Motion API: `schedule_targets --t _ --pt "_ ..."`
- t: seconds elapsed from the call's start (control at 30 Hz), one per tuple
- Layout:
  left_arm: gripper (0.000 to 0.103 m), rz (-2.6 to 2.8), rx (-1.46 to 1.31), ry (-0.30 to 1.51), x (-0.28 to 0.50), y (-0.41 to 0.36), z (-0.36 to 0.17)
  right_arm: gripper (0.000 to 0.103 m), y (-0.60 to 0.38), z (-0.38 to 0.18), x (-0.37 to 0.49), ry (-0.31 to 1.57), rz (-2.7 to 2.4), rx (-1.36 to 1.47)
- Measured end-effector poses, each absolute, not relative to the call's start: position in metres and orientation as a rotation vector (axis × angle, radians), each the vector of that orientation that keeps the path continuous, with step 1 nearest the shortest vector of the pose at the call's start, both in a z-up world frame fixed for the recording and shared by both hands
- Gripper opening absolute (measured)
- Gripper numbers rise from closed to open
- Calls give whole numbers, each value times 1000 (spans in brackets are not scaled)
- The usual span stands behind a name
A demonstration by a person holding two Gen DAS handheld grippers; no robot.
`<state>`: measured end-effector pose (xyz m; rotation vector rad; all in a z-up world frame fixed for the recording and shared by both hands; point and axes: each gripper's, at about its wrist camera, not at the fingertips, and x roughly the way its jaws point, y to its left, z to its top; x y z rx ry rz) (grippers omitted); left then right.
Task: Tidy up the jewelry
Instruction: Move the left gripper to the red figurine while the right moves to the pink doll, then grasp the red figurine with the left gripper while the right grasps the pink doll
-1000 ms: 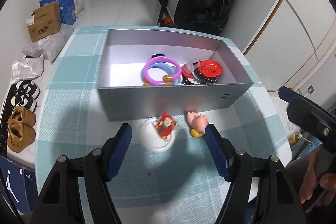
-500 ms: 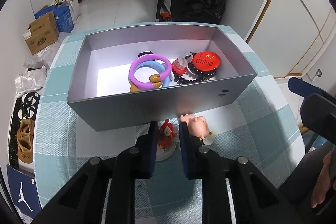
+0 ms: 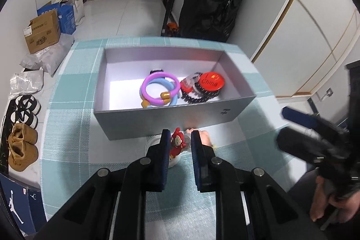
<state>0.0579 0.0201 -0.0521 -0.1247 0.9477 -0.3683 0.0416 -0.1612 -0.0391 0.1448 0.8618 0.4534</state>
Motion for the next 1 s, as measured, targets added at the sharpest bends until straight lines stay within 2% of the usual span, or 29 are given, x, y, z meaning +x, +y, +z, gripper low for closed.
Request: schedule_targets --t 0.3,0.5,0.57,0.7,0.83,1.0 --pt "13 -395 -242 877 56 43 -29 98 -145 -58 48 933 485 142" --pt "13 -413 -312 859 59 61 -23 85 -122 -66 50 961 525 92" --pt "13 -414 -322 851 60 66 -21 76 -115 -69 52 967 531 74" --pt "13 -399 -317 833 58 74 -19 73 -103 -75 56 980 527 37" --pt "13 -370 -281 823 59 76 -19 57 -95 -82 62 999 497 -9" --pt "13 -371 -283 825 59 80 -20 47 -91 -90 69 1023 483 -20"
